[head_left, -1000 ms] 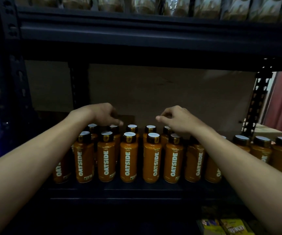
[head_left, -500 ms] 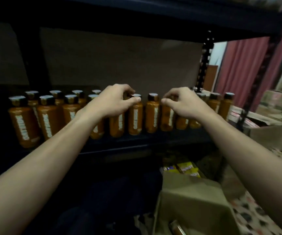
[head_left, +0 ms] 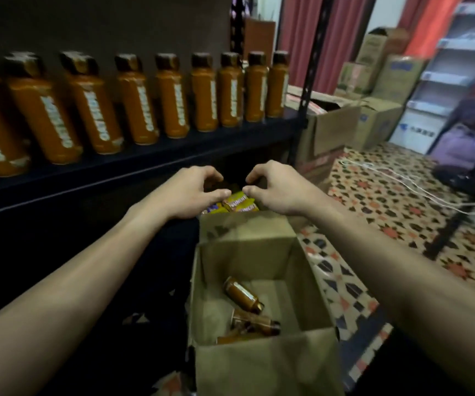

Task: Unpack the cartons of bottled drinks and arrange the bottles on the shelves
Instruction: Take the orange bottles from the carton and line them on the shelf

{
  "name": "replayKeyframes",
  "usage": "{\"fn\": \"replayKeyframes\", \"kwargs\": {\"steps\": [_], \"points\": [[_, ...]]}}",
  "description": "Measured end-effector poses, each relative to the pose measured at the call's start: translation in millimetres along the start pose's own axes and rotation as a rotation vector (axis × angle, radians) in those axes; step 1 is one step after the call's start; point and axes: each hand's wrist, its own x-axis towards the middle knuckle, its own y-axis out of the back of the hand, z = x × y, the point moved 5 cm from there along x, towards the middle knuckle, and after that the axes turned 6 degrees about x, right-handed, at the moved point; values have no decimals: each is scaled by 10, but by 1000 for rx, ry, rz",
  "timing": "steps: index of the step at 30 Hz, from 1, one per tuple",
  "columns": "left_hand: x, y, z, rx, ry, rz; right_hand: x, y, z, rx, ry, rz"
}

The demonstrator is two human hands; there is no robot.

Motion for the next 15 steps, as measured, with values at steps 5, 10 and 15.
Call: {"fn": "replayKeyframes", "kwargs": {"steps": [5, 10, 15], "points": [[318, -823, -31, -17, 21, -206, -123, -496, 724, -33, -169, -122], [476, -1596, -138, -30, 53, -389, -207, -1032, 1319, -100, -303, -266], [496, -2313, -304, -2, 90, -553, -295, -1618, 1792, -77, -421, -452]]}}
